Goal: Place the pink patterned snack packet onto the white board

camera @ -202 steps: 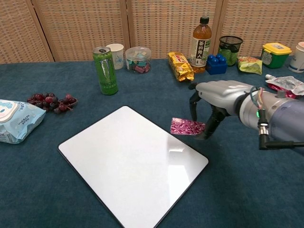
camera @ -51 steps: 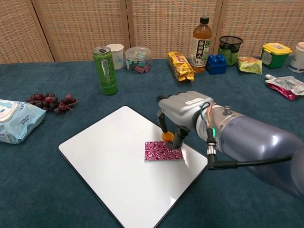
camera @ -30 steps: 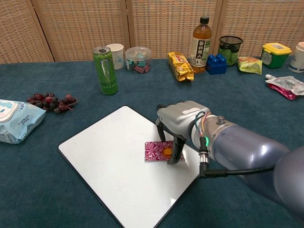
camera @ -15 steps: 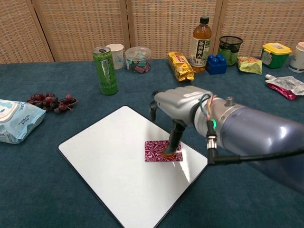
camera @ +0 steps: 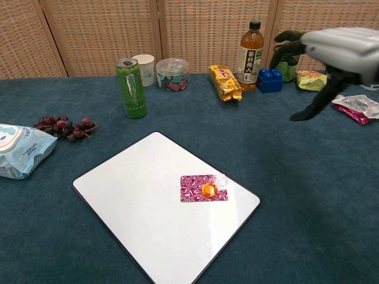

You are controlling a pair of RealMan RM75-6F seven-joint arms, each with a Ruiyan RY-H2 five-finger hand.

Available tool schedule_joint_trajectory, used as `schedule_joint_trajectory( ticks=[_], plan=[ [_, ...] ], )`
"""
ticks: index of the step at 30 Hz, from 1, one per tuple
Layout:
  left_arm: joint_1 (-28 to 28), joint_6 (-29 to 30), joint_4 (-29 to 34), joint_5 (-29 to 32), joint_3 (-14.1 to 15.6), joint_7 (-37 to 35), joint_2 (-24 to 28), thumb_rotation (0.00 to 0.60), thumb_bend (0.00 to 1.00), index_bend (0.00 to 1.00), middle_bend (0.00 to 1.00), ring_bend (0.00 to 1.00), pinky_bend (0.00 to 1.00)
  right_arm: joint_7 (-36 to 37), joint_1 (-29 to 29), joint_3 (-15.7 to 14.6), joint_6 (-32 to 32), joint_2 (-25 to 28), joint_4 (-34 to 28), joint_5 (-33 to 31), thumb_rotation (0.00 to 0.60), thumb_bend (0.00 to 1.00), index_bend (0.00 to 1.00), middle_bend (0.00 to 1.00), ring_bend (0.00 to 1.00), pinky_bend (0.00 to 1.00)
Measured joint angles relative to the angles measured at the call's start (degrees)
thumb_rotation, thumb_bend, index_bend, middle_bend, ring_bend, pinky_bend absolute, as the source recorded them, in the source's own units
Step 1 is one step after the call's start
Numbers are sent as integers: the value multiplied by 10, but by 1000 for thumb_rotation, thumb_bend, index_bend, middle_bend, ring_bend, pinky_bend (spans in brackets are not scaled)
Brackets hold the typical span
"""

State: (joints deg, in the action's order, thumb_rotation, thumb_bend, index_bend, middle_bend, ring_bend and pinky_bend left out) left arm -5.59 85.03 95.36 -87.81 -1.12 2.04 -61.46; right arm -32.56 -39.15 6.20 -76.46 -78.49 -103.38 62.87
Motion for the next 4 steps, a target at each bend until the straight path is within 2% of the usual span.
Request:
schedule_joint_trajectory(
  ticks=[4],
  plan=[
    [5, 16, -9, -7, -1, 2, -6, 600, 0, 0, 0, 0, 0, 124, 82, -46, -63, 41, 59, 92, 600, 0, 71, 0, 0, 0]
  ],
)
